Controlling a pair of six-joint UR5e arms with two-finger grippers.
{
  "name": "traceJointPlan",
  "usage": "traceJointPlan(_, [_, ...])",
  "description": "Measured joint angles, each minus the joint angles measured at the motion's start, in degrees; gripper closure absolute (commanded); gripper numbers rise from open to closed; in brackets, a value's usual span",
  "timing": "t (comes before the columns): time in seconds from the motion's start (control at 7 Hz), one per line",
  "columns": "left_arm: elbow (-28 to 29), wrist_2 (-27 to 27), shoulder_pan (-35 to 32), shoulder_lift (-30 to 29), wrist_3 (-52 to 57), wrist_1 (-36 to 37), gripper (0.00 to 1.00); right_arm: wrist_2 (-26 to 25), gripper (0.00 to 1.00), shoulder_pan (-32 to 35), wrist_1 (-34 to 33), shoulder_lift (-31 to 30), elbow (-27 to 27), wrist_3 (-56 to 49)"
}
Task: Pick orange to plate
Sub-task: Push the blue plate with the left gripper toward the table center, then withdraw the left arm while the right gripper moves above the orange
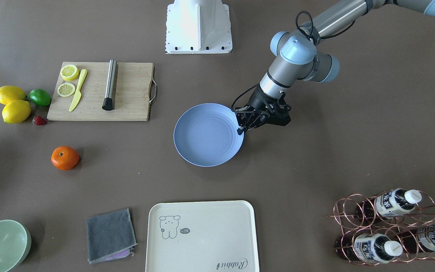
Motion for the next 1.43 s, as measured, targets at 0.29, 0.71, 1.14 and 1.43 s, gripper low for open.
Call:
traceJointPlan(0.29, [0.82, 0.36, 0.07, -0.66, 0.33, -0.21, 0.01, 0.01, 0.01, 0.0, 0.05, 0.07, 0.0, 0.0])
traceJointPlan(0.71, [-0.99, -4.15, -4.7, 2.3, 3.78, 0.2, 0.01, 0.13, 0.0, -0.37, -0.13, 1.84, -0.04, -0.12])
traceJointPlan(1.14, [-5.0, -20.06, -22.43, 15.8, 24.23, 0.77, 0.01, -1.11, 0.0, -4.62, -0.68, 5.88, -0.59, 1.1])
traceJointPlan(1.43, [-5.35, -27.5, -36.61, 22.53, 49.05, 8.35, 0.0, -1.46, 0.0, -5.85, -0.7, 6.82, -1.23, 1.7])
